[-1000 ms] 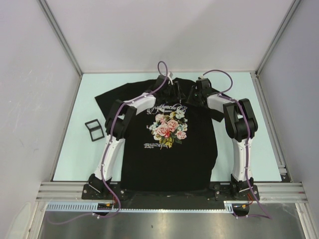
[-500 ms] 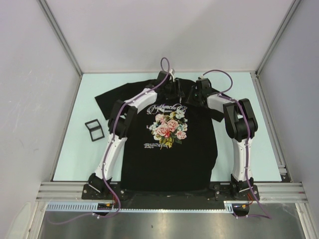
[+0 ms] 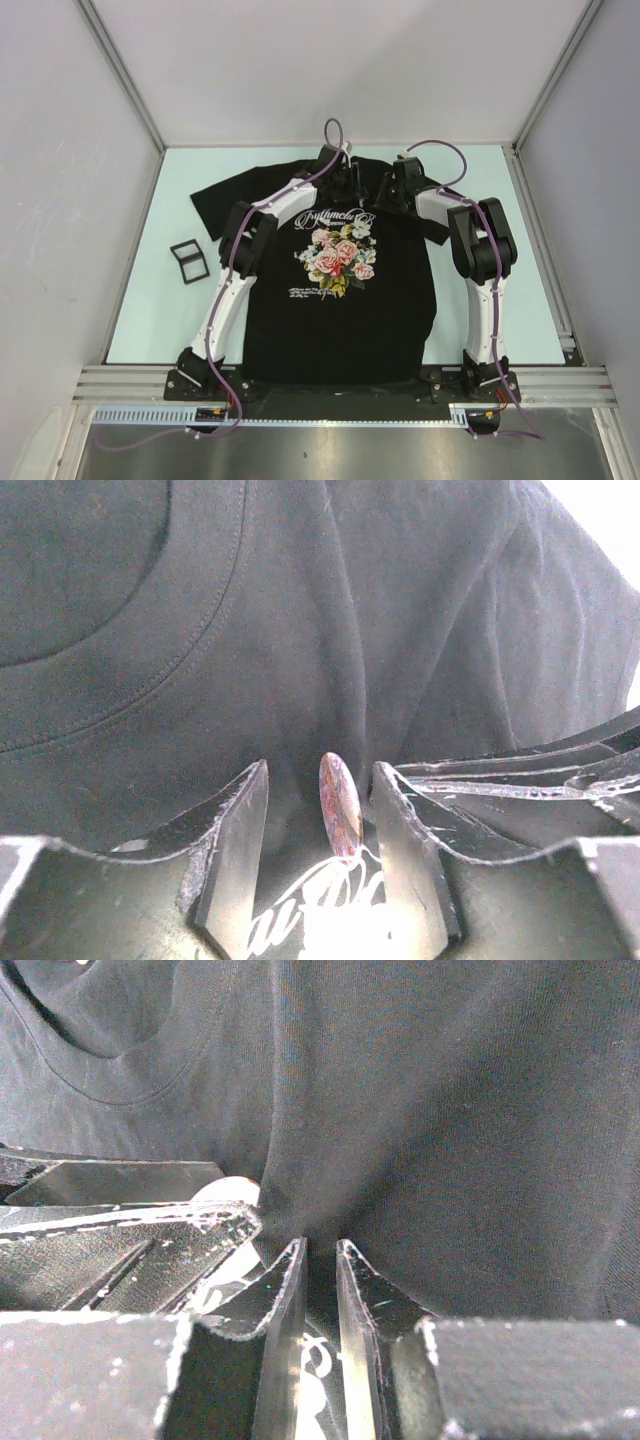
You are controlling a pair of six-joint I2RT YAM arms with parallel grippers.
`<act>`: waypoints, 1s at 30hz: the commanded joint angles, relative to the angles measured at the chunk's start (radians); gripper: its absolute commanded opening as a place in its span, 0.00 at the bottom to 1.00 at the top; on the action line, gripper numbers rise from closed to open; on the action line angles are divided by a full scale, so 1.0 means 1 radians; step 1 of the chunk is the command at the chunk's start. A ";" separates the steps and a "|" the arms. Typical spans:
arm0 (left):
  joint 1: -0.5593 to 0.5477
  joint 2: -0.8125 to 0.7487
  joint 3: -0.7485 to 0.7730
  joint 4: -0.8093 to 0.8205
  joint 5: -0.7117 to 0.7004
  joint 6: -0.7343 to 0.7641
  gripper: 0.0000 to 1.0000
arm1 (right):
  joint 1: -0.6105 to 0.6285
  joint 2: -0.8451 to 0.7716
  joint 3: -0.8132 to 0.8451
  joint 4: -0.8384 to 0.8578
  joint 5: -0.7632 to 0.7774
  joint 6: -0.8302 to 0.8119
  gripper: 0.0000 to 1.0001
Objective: Remove the brooch from the garment
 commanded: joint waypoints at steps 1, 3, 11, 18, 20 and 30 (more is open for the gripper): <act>-0.006 -0.042 0.005 0.019 -0.026 0.015 0.50 | 0.006 0.011 0.036 0.003 -0.007 -0.012 0.23; -0.008 -0.052 -0.004 0.026 -0.031 0.015 0.50 | 0.006 0.011 0.035 0.003 -0.007 -0.012 0.23; -0.008 -0.091 -0.047 0.056 -0.060 0.039 0.48 | 0.009 0.013 0.042 -0.005 -0.007 -0.017 0.23; -0.008 -0.105 -0.050 0.053 -0.071 0.058 0.53 | 0.012 0.016 0.050 -0.011 -0.005 -0.023 0.23; -0.006 -0.107 -0.050 0.053 -0.073 0.059 0.49 | 0.013 0.017 0.050 -0.012 -0.005 -0.023 0.23; -0.008 -0.108 -0.053 0.056 -0.057 0.062 0.25 | 0.019 0.021 0.062 -0.023 0.004 -0.027 0.23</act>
